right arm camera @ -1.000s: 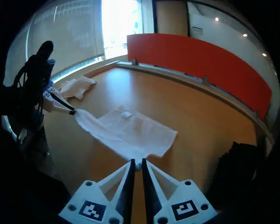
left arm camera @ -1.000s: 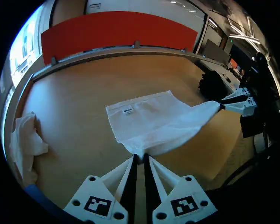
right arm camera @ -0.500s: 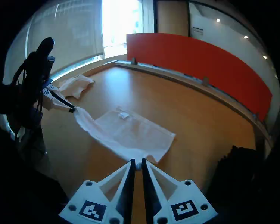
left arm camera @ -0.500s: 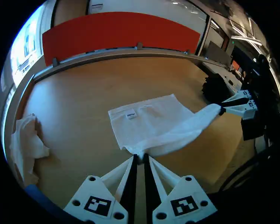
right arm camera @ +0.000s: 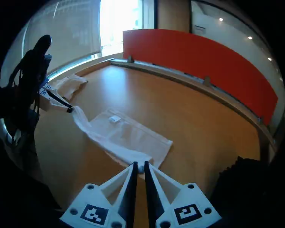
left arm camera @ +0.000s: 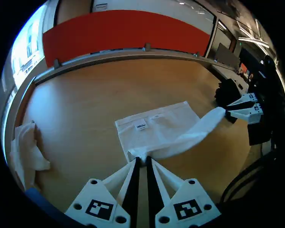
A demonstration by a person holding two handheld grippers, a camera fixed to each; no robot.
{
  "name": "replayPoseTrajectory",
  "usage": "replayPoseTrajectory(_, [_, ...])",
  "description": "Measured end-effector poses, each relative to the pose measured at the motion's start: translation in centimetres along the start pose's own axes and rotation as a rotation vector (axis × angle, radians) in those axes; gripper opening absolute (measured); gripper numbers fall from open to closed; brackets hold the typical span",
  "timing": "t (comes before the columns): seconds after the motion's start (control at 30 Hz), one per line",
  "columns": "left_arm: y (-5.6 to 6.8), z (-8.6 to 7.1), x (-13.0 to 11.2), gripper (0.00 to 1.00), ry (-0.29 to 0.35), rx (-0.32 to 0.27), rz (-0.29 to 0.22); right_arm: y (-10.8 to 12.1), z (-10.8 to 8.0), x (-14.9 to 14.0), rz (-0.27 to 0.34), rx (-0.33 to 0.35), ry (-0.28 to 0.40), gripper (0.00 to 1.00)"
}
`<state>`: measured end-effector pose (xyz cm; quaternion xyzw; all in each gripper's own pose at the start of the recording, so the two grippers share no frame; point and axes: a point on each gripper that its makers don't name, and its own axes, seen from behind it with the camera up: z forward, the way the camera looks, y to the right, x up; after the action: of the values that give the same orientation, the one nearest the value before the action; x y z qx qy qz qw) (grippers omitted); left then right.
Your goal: Fold towel
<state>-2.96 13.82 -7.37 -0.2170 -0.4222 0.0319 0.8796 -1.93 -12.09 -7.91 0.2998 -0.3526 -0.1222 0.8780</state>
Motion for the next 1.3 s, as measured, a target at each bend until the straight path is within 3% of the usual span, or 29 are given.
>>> replayPoseTrajectory(0.83, [-3.1, 8.8, 0.8, 0.13, -0.050, 0.019, 0.035, 3.5, 7.3, -1.6, 0.069, -0.040, -0.079, 0.13])
replayPoseTrajectory(1.1, [-4.1, 10.8, 0.8, 0.18, -0.062, 0.042, 0.027, 4.7, 9.1, -1.5, 0.084, -0.069, -0.088, 0.16])
replayPoseTrajectory(1.3, [-4.8, 11.3, 1.1, 0.23, -0.059, 0.064, 0.043, 5.5, 9.9, -1.3, 0.077, -0.096, -0.091, 0.22])
